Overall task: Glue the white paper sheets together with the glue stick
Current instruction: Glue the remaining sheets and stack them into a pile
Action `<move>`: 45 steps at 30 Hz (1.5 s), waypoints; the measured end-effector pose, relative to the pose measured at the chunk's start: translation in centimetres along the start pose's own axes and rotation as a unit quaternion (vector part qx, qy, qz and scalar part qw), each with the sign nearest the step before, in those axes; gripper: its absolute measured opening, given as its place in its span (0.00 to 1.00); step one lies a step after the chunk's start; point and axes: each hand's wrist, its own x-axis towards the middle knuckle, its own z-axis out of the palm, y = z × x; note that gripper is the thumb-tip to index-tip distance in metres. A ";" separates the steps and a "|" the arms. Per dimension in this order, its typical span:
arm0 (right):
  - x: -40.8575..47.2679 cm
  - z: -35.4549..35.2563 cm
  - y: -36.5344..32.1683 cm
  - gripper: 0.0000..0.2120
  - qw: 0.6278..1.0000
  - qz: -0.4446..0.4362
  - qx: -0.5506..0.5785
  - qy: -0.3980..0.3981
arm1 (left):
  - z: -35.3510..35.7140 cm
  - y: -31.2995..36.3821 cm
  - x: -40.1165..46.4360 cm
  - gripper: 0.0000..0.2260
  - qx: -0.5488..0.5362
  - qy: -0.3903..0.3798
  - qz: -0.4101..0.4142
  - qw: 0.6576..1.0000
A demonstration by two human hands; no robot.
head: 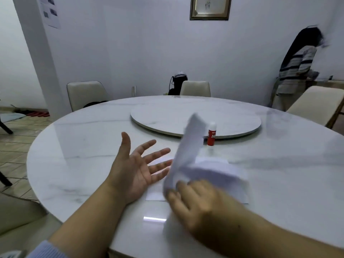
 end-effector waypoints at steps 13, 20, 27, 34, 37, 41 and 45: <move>-3.8 1.2 3.5 0.31 0.864 0.182 0.440 -0.163 | -1.4 -0.1 0.1 0.16 0.153 0.083 0.082 0.981; -3.8 1.9 2.7 0.20 0.913 0.172 0.359 -0.094 | -1.8 1.6 -0.3 0.29 0.226 0.150 0.002 0.963; -3.6 -0.1 5.7 0.26 0.903 0.247 0.332 0.116 | -0.5 2.9 0.3 0.14 0.295 0.136 0.037 0.945; -3.7 0.5 7.9 0.15 0.357 0.406 0.825 0.162 | 0.0 0.9 0.3 0.15 0.102 0.079 0.079 0.989; -3.0 2.1 9.2 0.08 0.470 0.488 0.728 0.104 | 0.0 0.4 0.1 0.17 0.113 0.050 0.065 0.990; -2.8 3.5 10.5 0.08 0.487 0.519 0.693 0.119 | 0.1 0.0 -0.2 0.16 0.138 0.047 0.079 0.986; -3.5 4.4 10.1 0.11 0.512 0.509 0.678 0.138 | 0.2 -0.7 0.1 0.13 0.243 0.110 0.126 0.955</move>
